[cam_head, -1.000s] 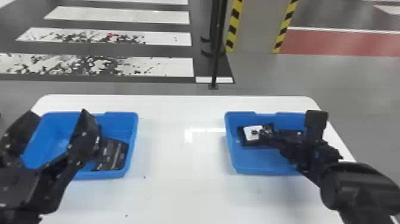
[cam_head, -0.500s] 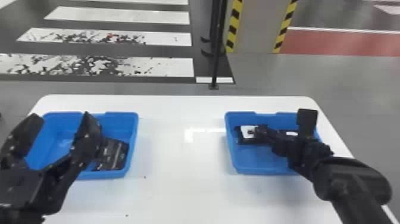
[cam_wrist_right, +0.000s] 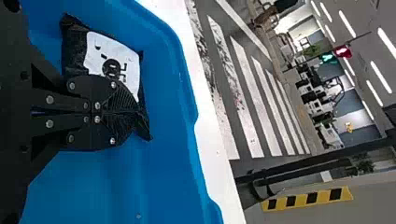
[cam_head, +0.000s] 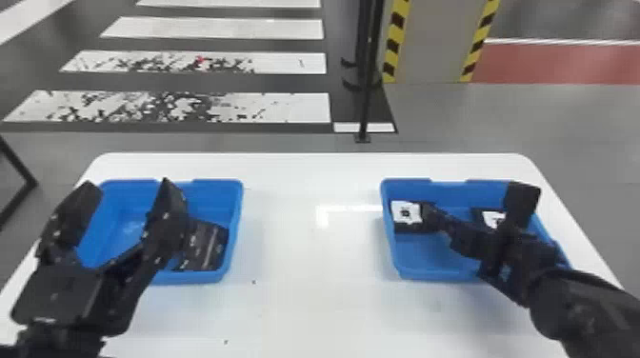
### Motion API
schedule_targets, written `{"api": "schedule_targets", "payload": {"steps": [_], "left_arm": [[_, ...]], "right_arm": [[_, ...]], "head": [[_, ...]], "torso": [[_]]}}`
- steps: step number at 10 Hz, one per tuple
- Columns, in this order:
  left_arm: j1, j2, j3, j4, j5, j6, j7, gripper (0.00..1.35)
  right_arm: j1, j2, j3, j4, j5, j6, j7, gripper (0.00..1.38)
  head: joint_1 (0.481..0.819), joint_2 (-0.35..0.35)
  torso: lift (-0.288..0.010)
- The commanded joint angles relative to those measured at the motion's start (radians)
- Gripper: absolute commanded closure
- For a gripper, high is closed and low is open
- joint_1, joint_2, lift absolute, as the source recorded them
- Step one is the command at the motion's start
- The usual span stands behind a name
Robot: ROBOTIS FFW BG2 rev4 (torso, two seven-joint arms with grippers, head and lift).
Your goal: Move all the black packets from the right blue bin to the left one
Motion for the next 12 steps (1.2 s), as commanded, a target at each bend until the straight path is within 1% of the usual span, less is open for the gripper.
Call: {"api": "schedule_targets", "payload": {"steps": [1, 2, 3, 5, 6, 7, 9, 10, 12], "left_arm": [[-0.002, -0.001, 0.0, 0.0, 0.004, -0.004, 0.0, 0.16], [0.0, 0.001, 0.0, 0.0, 0.004, -0.014, 0.0, 0.16], [0.0, -0.001, 0.0, 0.003, 0.006, -0.021, 0.0, 0.16], [0.002, -0.001, 0.0, 0.003, 0.006, -0.033, 0.0, 0.16], [0.005, -0.002, 0.002, 0.003, 0.006, -0.043, 0.0, 0.16], [0.005, -0.004, 0.002, 0.003, 0.008, -0.048, 0.0, 0.16], [-0.002, -0.001, -0.008, 0.0, 0.02, -0.048, 0.0, 0.16], [-0.005, 0.002, -0.018, 0.003, 0.045, -0.038, -0.003, 0.16], [-0.029, 0.009, -0.04, 0.003, 0.165, 0.038, -0.038, 0.13]], "right_arm": [[0.043, 0.002, -0.017, -0.056, -0.074, 0.0, 0.001, 1.22], [0.09, 0.011, -0.063, -0.128, -0.074, 0.0, 0.001, 1.22], [0.132, 0.013, -0.091, -0.206, -0.094, 0.002, 0.001, 1.22], [0.247, 0.016, -0.137, -0.42, -0.173, 0.034, 0.001, 1.22], [0.294, 0.016, -0.149, -0.503, -0.219, 0.039, 0.004, 1.22], [0.318, 0.016, -0.163, -0.56, -0.249, 0.041, 0.01, 1.22], [0.318, 0.017, -0.163, -0.577, -0.363, 0.041, 0.053, 1.22], [0.303, 0.017, -0.141, -0.577, -0.431, 0.041, 0.085, 1.22], [0.257, 0.016, -0.097, -0.582, -0.532, 0.039, 0.156, 1.22]], "head": [[0.695, -0.003], [0.695, 0.0], [0.695, 0.0], [0.695, -0.008], [0.695, -0.004], [0.695, 0.007], [0.695, 0.022], [0.695, 0.032], [0.695, 0.06]], "torso": [[-0.14], [-0.14], [-0.14], [-0.14], [-0.14], [-0.14], [-0.14], [-0.14], [-0.14]]}}
